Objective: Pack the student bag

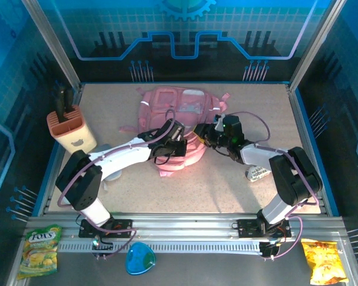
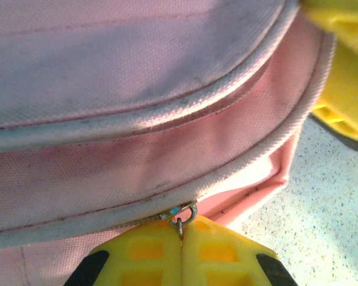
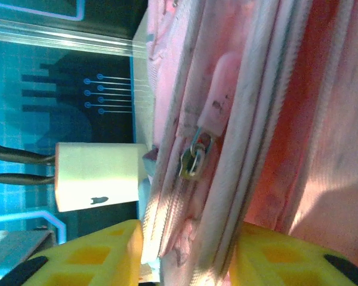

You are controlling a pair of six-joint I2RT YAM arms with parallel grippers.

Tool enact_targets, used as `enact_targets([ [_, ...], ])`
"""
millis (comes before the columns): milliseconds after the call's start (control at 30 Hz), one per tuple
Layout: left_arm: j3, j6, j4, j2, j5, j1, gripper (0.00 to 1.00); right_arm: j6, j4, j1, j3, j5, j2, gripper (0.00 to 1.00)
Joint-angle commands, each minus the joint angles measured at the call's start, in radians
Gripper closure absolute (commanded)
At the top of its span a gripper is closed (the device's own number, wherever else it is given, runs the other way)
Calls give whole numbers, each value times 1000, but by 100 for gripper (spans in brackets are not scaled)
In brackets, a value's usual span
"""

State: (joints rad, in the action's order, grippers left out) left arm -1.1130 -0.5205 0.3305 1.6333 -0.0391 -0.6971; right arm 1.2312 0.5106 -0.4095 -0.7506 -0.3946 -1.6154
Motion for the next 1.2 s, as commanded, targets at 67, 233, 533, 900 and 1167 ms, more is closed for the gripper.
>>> enact_targets([
  [67, 16, 43, -76, -33, 67, 2, 100, 124, 45, -64, 32, 114, 40, 53],
  [233, 31, 40, -93, -33, 65, 0, 100, 220, 43, -88, 37, 181, 30, 50],
  [533, 57, 49, -97, -44, 29, 2, 100, 240, 8, -88, -17, 169, -37, 68],
  [900, 145, 62, -77, -96, -31, 62, 100, 101, 17, 44, 24, 116, 56, 86],
  [1167, 193, 40, -97, -88, -36, 134, 100, 47, -12, 166, 54, 36, 109, 86],
])
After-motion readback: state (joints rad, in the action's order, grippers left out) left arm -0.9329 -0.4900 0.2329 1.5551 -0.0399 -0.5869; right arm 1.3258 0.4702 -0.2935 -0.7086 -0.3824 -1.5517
